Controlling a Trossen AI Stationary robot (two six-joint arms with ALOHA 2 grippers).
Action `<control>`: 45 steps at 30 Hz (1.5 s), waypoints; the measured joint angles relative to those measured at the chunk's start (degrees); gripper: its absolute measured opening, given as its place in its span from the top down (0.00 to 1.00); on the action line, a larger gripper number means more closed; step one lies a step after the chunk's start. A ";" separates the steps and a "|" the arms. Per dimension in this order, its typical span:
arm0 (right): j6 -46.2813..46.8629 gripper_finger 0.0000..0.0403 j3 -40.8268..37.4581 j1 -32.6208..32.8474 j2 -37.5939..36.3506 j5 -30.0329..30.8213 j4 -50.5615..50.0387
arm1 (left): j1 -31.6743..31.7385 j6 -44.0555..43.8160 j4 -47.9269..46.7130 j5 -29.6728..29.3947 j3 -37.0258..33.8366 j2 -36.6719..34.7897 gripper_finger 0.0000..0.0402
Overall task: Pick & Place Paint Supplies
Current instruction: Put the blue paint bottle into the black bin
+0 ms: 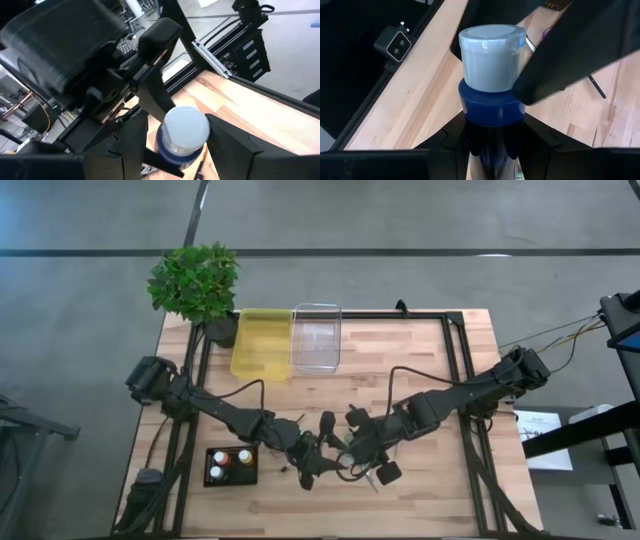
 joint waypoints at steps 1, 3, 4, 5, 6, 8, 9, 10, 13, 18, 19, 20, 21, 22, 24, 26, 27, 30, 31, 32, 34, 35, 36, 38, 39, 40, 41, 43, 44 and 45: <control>-0.02 0.70 0.00 -0.02 0.00 0.02 0.14 | 0.00 -0.02 0.00 0.13 0.00 0.00 0.50; -0.02 0.70 0.00 0.00 0.00 0.00 0.18 | 0.11 -0.30 0.00 0.55 0.00 0.00 0.50; -0.09 0.70 0.00 0.00 0.00 -0.02 0.27 | 0.18 -0.45 0.00 0.72 0.00 0.00 0.50; -0.18 0.70 0.00 0.00 0.00 -0.02 0.38 | 0.33 -0.73 -0.01 0.86 0.00 0.00 0.51; -0.26 0.70 0.00 0.00 0.00 -0.01 0.47 | 0.51 -0.97 -0.02 1.16 0.00 0.00 0.52; -0.38 0.70 0.00 -0.01 -0.01 -0.02 0.37 | 0.63 -1.29 -0.11 1.49 -0.02 0.00 0.55; -0.39 0.70 0.00 -0.02 -0.02 0.00 0.53 | 0.63 -1.28 -0.10 1.53 -0.02 0.00 0.58; -0.37 0.70 0.00 -0.02 -0.02 -0.01 0.62 | 0.63 -1.28 -0.11 1.70 -0.02 0.00 0.61; -0.32 0.70 0.00 0.00 -0.02 -0.04 0.63 | 0.68 -1.24 -0.02 2.16 -0.02 0.00 0.71; -0.41 0.70 0.00 0.00 -0.02 -0.86 0.67 | 0.68 -1.26 0.19 2.14 -0.02 0.00 0.71; -0.41 0.70 0.00 0.00 -0.02 -0.89 0.68 | 0.68 -1.26 0.21 2.16 -0.02 0.00 0.71; -0.38 0.69 0.00 0.00 -0.04 -0.83 0.67 | 0.68 -1.27 0.22 2.16 -0.03 0.00 0.71; -0.33 0.68 0.00 0.00 -0.04 -0.64 0.69 | 0.68 -1.28 0.22 2.16 -0.02 0.00 0.71; -0.15 0.66 0.00 0.02 -0.04 -0.28 0.69 | 0.68 -1.28 0.22 2.17 -0.02 0.00 0.71; 0.51 0.61 0.00 0.07 -0.04 0.00 0.71 | 0.68 -1.39 0.22 2.20 -0.04 0.00 0.71; 1.29 0.53 0.00 0.03 -0.04 0.98 0.69 | 0.68 -1.72 0.20 2.18 -0.02 0.00 0.71; 1.63 0.49 0.00 0.07 -0.04 1.49 0.70 | 0.68 -1.72 0.18 2.18 -0.02 0.00 0.71; 2.38 0.36 0.00 0.07 -0.05 1.62 0.66 | 0.68 -1.84 -0.27 2.17 -0.02 0.00 0.71; 2.44 0.32 0.00 0.07 -0.07 1.64 0.61 | 0.68 -2.06 -0.51 2.19 -0.03 0.00 0.71; 2.67 0.28 0.00 0.07 -0.09 1.64 0.43 | 0.68 -2.37 -1.08 2.17 -0.03 -0.05 0.71; 3.77 0.22 0.00 0.07 -0.36 1.83 -0.90 | 0.68 -3.26 -3.31 1.97 -0.02 -0.51 0.71; 4.39 0.20 0.00 0.07 -0.45 1.87 -1.61 | 0.68 -3.80 -4.81 1.11 -0.04 -0.84 0.71; 5.17 0.19 0.00 0.07 -0.52 1.95 -2.30 | 0.65 -4.52 -6.30 -0.23 -0.02 -1.30 0.71; 6.85 0.16 0.00 0.07 -0.78 2.76 -3.99 | 0.45 -5.89 -10.60 -3.11 -0.02 -2.48 0.71; 7.74 0.16 -0.02 0.14 -0.84 3.14 -4.41 | 0.35 -7.04 -13.06 -4.29 -0.04 -3.23 0.71; 8.69 0.16 -0.02 0.24 -0.95 3.28 -4.47 | 0.20 -8.46 -16.04 -5.32 -0.04 -3.90 0.71; 9.59 0.16 -0.04 0.41 -1.13 3.35 -4.64 | 0.02 -9.98 -19.16 -5.77 -0.04 -4.74 0.71; 11.21 0.16 -0.04 0.84 -1.22 3.36 -4.89 | -0.57 -13.84 -25.85 -6.85 -0.09 -6.53 0.71; 11.80 0.15 -0.04 1.05 -1.25 3.41 -4.87 | -1.06 -16.05 -29.20 -7.53 -0.09 -7.67 0.71; 12.44 0.15 -0.04 1.39 -1.25 3.60 -4.91 | -1.62 -18.32 -32.52 -8.49 -0.12 -8.76 0.71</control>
